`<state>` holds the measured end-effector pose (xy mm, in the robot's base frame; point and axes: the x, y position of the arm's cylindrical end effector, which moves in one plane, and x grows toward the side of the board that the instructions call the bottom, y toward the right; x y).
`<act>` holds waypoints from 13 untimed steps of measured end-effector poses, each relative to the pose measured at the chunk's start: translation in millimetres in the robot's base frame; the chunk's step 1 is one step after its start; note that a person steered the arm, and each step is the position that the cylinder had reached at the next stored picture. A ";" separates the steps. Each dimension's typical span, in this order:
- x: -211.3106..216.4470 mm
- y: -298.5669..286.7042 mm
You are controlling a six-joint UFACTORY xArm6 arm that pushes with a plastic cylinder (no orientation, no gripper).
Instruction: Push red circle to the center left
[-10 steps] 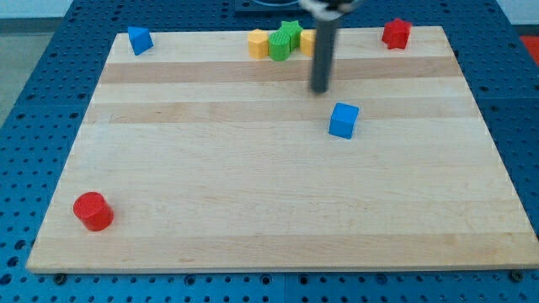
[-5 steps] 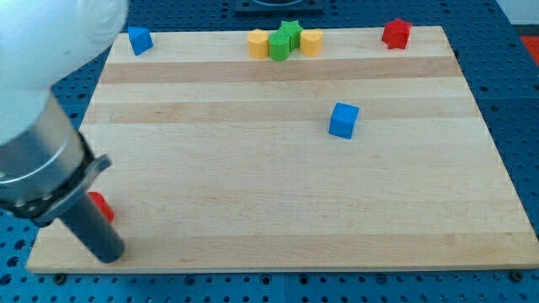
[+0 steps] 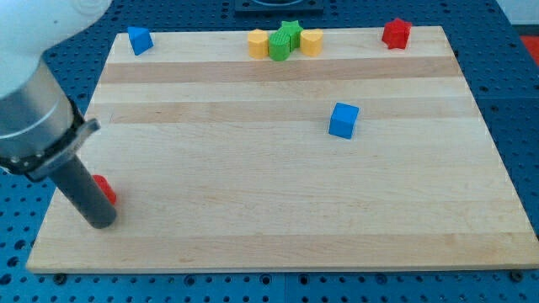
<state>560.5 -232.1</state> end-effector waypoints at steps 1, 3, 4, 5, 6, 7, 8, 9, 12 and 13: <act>-17.7 -18.0; -51.2 -29.1; -62.9 -29.1; -70.8 -29.0; -76.1 -29.0; -82.7 -27.7; -91.5 -27.5; -107.0 -27.5; -113.9 -26.4; -93.3 -12.9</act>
